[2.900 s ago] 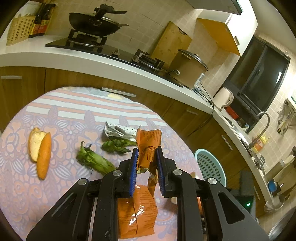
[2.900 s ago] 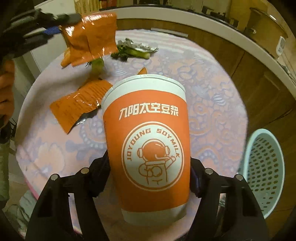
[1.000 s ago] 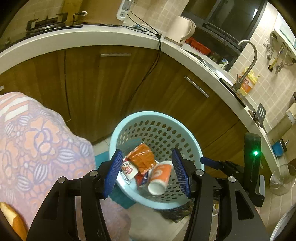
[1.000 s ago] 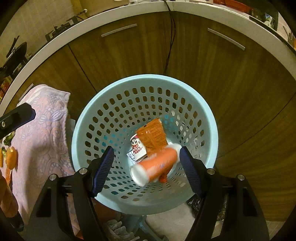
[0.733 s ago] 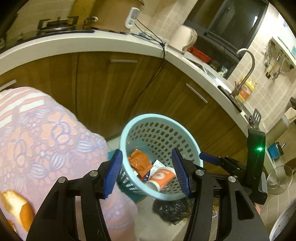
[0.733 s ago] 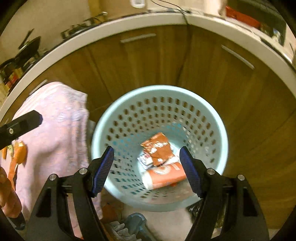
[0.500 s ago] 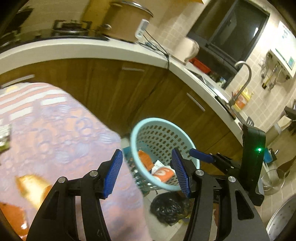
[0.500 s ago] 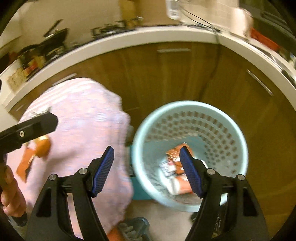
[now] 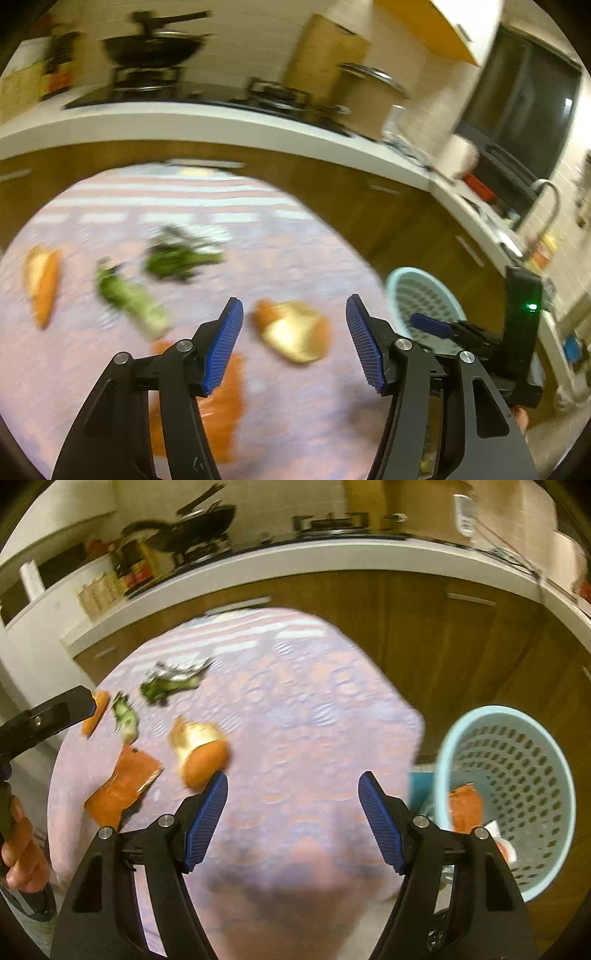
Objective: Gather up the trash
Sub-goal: 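Move both open tools back over the table toward the remaining trash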
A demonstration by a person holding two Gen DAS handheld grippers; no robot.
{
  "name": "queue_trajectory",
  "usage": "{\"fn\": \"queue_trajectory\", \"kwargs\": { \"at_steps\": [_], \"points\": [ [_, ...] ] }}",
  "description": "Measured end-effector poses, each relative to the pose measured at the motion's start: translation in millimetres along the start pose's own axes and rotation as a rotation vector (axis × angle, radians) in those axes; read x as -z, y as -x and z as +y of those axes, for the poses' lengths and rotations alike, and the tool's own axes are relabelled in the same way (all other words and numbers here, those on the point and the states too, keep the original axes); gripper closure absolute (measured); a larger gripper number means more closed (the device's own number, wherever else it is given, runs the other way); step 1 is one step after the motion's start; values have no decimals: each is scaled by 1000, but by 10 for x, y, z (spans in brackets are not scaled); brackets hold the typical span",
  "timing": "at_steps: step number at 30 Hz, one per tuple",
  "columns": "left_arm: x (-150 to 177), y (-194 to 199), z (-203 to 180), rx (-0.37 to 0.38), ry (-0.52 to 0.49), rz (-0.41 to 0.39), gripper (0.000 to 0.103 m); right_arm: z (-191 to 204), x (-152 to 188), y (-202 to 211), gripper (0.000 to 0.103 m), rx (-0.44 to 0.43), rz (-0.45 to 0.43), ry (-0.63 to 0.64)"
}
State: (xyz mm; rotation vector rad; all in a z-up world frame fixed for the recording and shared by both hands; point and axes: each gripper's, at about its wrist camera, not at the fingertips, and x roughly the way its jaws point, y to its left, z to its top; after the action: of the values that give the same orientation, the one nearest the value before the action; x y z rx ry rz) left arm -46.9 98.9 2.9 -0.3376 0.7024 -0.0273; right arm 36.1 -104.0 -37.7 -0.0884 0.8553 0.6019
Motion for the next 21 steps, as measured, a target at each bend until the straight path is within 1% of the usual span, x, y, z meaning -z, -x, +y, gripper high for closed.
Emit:
{"fn": "queue_trajectory", "kwargs": {
  "at_steps": [4,5,6,8,10,12,14,17,20,21],
  "points": [
    [174,54,388,-86,52,19,46,287,75,-155,34,-14,31,45],
    [231,49,485,-104,65,32,42,344,94,-191,34,-16,40,55],
    [274,42,553,-112,74,41,38,394,114,-225,34,-21,47,63],
    [395,-6,699,-128,99,82,38,468,145,-283,34,-24,57,72],
    [486,-67,779,-126,113,116,38,534,171,-338,34,-19,64,81],
    [537,-121,772,-116,112,140,38,572,188,-380,34,-17,71,85],
    [580,-185,750,-128,93,164,36,575,202,-405,34,-18,75,85],
    [613,-215,645,-156,45,157,30,602,208,-427,34,-13,74,90],
    [639,-267,553,-174,7,158,30,615,208,-445,34,-9,71,87],
    [654,-280,527,-184,-5,157,33,620,206,-451,34,-8,71,85]
  ]
}}
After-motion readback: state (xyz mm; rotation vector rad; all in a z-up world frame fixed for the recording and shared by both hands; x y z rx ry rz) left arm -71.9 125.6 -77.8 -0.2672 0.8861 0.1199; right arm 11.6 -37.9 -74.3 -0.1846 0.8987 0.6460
